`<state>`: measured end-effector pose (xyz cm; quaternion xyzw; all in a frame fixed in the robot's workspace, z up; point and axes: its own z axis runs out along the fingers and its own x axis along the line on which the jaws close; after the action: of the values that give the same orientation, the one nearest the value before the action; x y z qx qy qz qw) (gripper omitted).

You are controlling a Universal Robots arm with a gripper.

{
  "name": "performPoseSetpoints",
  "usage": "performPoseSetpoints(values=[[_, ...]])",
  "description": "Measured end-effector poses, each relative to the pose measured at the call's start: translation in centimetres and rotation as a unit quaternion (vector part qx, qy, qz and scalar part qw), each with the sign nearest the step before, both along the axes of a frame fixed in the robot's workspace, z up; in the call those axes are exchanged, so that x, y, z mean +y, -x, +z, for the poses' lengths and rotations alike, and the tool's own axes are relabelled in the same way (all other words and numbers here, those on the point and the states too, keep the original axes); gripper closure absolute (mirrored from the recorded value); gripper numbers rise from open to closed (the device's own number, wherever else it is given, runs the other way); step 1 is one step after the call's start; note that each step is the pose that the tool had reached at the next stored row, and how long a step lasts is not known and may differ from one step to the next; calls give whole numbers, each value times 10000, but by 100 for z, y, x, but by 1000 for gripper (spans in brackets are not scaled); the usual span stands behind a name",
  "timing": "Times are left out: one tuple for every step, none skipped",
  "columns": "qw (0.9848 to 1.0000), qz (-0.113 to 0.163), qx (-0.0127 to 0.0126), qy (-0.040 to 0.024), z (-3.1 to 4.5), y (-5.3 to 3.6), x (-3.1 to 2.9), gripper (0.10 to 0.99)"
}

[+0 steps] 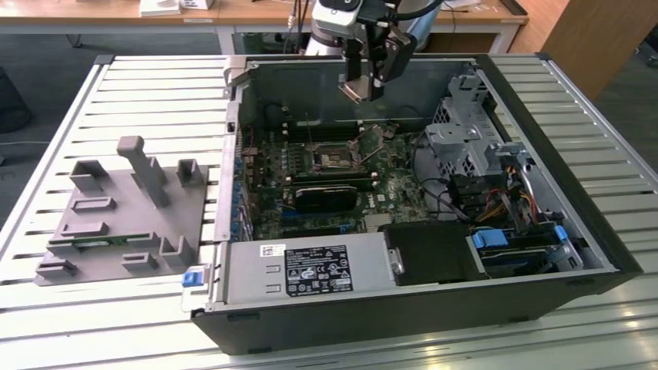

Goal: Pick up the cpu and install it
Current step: 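Place the cpu into insertion slot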

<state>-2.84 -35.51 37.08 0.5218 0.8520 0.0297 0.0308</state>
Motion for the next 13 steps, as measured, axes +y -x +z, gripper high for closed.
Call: performPoseSetpoints(values=[[10000, -27, 0, -1, -12, 5, 0, 557], [10000, -61, 0, 1, -23, 8, 2, 557], [9999, -108, 0, 4, -36, 9, 5, 557], [9998, -174, 0, 9, -52, 9, 7, 557], [9997, -248, 0, 12, -68, 9, 9, 557], [9994, -337, 0, 14, -83, 9, 9, 557], [9991, -426, 0, 16, -98, 9, 10, 557], [9987, -517, 1, 17, -113, 9, 10, 557], [9981, -615, 1, 18, -130, 9, 11, 557], [9975, -704, 1, 18, -144, 9, 11, 557], [9969, -786, 1, 18, -157, 9, 12, 557], [9963, -859, 1, 18, -167, 9, 12, 557], [9957, -930, 2, 18, -177, 9, 12, 557]])
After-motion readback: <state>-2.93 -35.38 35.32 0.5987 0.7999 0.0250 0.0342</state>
